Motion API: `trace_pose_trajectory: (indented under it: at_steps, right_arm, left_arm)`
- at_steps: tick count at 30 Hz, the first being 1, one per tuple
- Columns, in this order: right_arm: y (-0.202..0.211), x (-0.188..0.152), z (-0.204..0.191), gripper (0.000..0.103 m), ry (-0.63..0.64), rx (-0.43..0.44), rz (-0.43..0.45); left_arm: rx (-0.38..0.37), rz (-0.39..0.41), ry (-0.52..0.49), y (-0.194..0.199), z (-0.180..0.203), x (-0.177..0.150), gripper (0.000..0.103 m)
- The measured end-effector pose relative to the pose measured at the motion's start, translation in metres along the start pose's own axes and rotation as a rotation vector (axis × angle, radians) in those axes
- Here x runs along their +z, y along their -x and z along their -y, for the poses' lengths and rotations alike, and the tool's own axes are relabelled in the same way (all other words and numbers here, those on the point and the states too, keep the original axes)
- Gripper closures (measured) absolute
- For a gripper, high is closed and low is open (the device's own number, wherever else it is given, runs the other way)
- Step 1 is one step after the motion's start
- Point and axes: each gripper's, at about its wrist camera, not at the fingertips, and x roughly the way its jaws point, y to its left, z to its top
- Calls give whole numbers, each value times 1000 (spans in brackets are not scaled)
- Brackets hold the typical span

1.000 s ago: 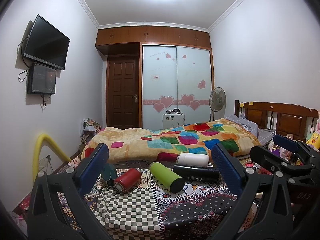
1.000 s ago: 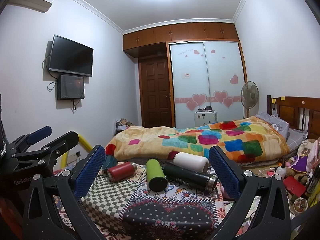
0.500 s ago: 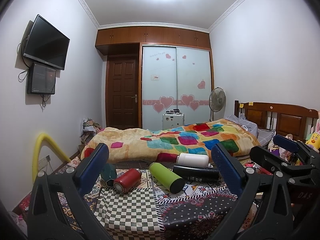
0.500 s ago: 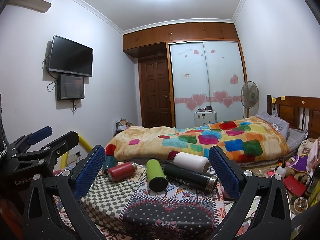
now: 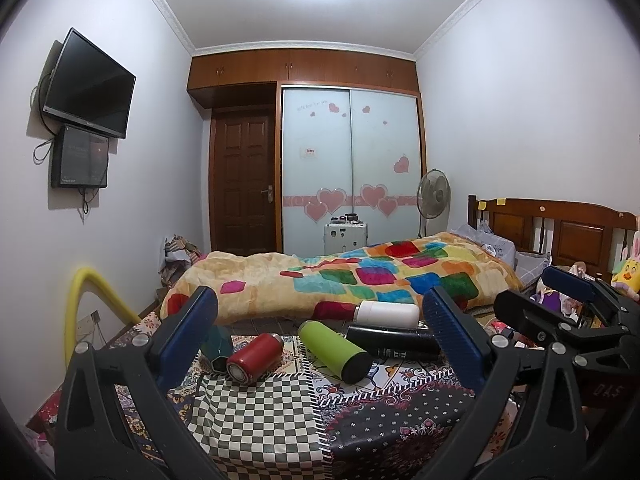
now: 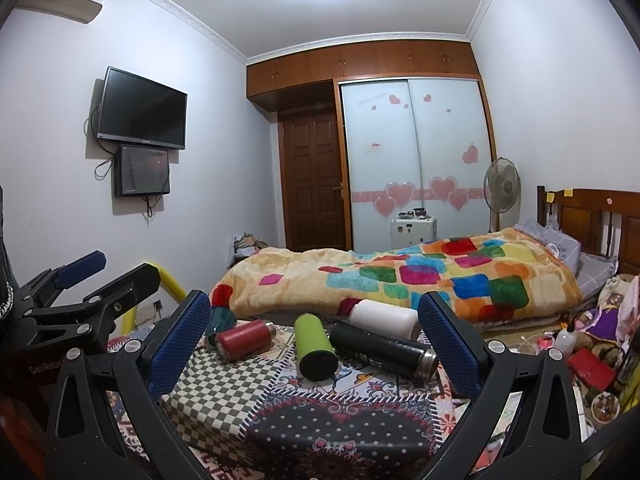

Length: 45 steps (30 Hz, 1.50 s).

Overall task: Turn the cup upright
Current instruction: 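Lower the left gripper onto the lying red thermos and close on it, then lift the red thermos with the left gripper toward the right gripper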

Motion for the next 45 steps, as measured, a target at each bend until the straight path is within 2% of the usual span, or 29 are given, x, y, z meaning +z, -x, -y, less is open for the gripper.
trace_pose_trajectory:
  at_steps: [4, 7, 9, 14, 18, 24, 29, 30, 32, 36, 39, 42, 45]
  right_arm:
    - [-14, -6, 4, 0, -3, 7, -14]
    - [-30, -13, 7, 0, -2, 10, -43]
    - [-42, -19, 10, 0, 5, 2, -68]
    - [-79, -37, 22, 0, 4, -10, -145]
    - [-106, -53, 32, 0, -10, -17, -206]
    - [-137, -73, 42, 0, -18, -17, -295]
    - [-150, -81, 41, 0, -7, -17, -323]
    - [-151, -82, 40, 0, -9, -16, -326]
    - [-154, -84, 40, 0, -14, -10, -332]
    - [-161, -88, 41, 0, -12, -5, -347]
    - [-164, -91, 40, 0, -10, 0, -353]
    - [-167, -92, 41, 0, -12, 3, -357]
    - [-166, -93, 41, 0, -14, 2, -361]
  left_arm:
    - [28, -39, 1, -20, -8, -6, 0]
    - [36, -118, -10, -50, -21, -13, 0]
    - [21, -198, -40, -80, -32, -19, 0]
    - [34, -381, -117, -157, -56, -44, 0]
    - [40, -532, -190, -218, -74, -68, 16]
    - [-24, -742, -232, -299, -97, -101, 16]
    - [-80, -866, -257, -336, -102, -122, 17]
    - [-87, -889, -265, -342, -102, -127, 22]
    - [-101, -913, -289, -349, -99, -132, 29]
    - [-121, -935, -308, -354, -95, -143, 30]
    - [-82, -960, -308, -361, -97, -152, 31]
    - [-36, -937, -309, -360, -94, -154, 36]
    - [-33, -945, -300, -359, -94, -152, 38]
